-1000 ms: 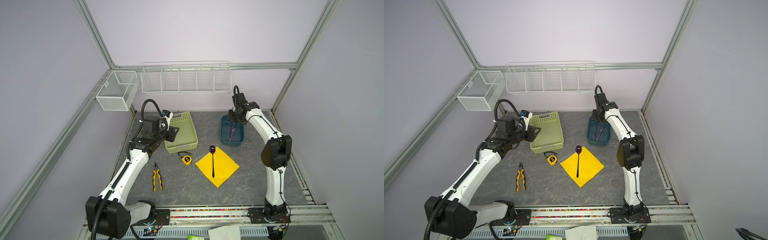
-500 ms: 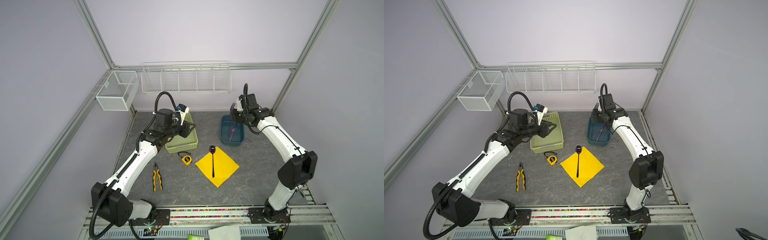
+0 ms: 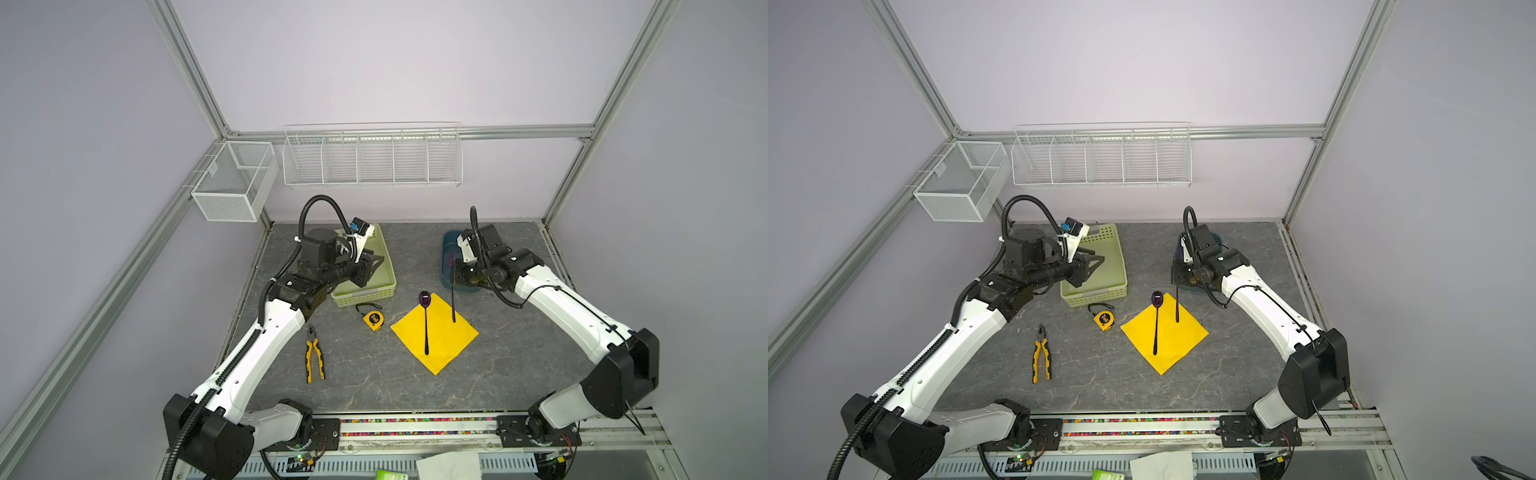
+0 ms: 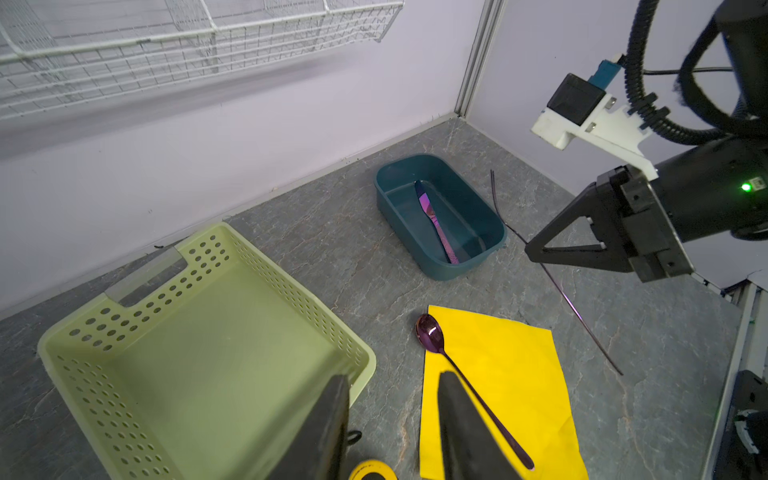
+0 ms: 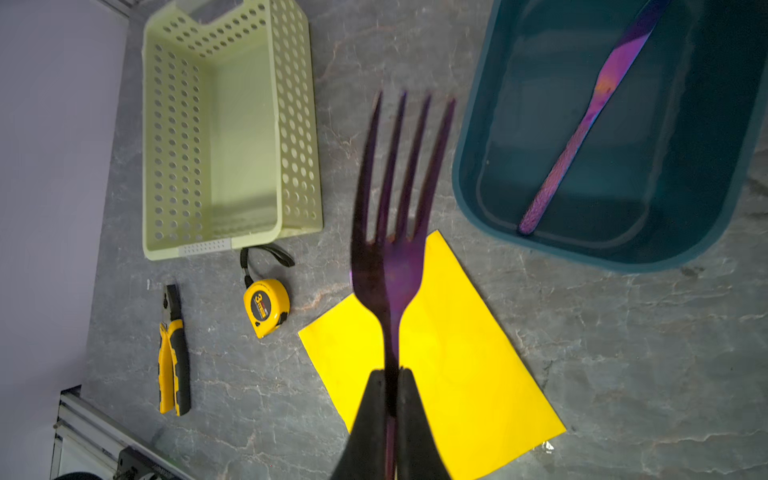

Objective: Place the utensils on the paper napkin and roll it up
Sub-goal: 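Carry the fork over the yellow napkin beside the spoon with the right gripper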

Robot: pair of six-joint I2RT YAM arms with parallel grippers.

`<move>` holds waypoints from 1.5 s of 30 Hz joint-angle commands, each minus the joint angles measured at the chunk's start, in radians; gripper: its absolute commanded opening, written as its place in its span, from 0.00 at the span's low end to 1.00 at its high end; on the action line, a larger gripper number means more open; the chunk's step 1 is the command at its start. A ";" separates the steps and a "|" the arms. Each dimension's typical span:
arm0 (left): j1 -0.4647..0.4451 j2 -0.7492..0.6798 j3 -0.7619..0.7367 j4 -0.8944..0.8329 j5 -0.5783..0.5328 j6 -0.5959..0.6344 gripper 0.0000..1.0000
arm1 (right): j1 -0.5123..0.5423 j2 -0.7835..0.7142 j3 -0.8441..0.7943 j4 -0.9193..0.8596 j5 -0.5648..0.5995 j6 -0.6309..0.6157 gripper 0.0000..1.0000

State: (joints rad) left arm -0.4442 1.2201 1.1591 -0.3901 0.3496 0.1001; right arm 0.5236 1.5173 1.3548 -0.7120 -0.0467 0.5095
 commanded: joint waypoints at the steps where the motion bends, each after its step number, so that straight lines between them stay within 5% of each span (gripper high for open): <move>1: 0.002 -0.022 -0.030 0.024 -0.014 0.045 0.37 | 0.026 -0.030 -0.058 0.015 -0.036 0.038 0.07; 10: 0.001 -0.020 -0.046 0.065 -0.099 -0.043 0.36 | 0.060 0.031 -0.116 0.010 -0.037 0.064 0.07; 45: 0.001 -0.012 -0.058 0.068 -0.105 -0.040 0.36 | 0.104 0.391 0.050 -0.104 0.072 0.073 0.07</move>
State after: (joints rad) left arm -0.4442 1.2072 1.1069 -0.3286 0.2535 0.0563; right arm 0.6235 1.8843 1.3720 -0.7929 0.0048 0.5663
